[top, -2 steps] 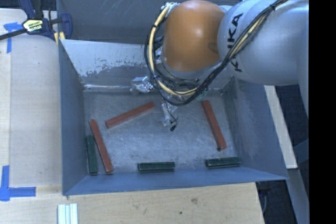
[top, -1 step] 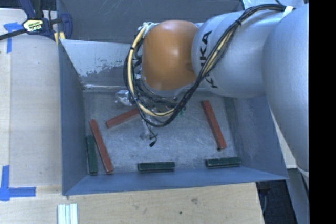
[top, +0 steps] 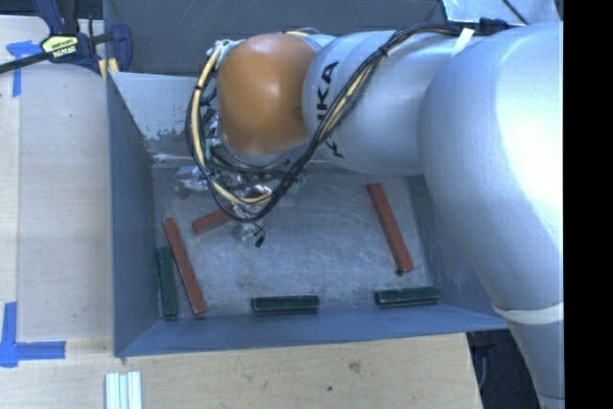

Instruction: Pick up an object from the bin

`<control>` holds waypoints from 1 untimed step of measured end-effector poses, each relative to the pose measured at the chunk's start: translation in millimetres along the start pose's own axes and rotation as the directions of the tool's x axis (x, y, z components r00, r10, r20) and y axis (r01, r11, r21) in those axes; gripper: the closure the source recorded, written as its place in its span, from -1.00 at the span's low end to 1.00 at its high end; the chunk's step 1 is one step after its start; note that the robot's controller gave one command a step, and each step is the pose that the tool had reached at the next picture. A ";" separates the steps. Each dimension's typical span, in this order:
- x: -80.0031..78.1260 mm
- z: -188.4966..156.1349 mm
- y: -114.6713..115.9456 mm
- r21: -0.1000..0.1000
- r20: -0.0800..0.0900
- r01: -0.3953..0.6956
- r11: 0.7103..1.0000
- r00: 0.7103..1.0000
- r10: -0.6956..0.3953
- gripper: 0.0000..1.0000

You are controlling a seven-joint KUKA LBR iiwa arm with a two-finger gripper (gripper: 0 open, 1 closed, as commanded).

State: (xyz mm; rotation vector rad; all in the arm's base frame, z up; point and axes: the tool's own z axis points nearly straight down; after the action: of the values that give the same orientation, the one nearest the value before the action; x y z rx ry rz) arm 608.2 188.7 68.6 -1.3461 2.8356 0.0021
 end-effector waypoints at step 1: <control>-0.3 -2.2 -1.1 0.001 0.002 -0.004 1.000 1.000 0.004 1.00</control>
Offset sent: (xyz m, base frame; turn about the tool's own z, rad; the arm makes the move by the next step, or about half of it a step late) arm 0.0000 0.0000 0.0000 0.0000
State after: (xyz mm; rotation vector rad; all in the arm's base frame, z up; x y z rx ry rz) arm 609.3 188.2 70.8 -1.3396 2.8364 0.0014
